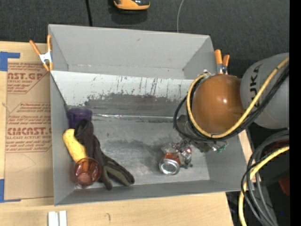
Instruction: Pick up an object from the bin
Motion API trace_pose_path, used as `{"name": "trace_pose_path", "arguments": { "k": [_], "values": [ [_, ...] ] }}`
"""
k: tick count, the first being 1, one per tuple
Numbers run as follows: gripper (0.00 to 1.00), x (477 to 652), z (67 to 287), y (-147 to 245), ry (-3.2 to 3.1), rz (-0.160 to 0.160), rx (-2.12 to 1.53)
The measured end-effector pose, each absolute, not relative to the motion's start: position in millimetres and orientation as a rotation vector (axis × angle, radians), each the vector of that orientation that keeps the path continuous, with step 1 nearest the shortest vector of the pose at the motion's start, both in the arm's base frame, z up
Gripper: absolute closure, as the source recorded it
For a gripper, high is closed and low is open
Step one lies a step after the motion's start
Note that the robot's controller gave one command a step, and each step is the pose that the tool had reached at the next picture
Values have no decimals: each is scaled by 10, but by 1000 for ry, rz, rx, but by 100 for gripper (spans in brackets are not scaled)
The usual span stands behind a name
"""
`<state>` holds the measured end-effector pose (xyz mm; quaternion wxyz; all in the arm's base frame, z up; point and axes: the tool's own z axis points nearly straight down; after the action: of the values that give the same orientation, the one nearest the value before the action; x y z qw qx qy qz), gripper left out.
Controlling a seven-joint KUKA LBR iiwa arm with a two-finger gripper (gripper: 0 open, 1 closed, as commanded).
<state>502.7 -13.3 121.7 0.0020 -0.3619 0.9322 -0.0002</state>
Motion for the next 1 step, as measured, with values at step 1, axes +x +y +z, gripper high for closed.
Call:
{"name": "trace_pose_path", "arguments": {
  "k": [1],
  "values": [
    [100,5021,1272,-133,2927,0,-1136]
  ]
}}
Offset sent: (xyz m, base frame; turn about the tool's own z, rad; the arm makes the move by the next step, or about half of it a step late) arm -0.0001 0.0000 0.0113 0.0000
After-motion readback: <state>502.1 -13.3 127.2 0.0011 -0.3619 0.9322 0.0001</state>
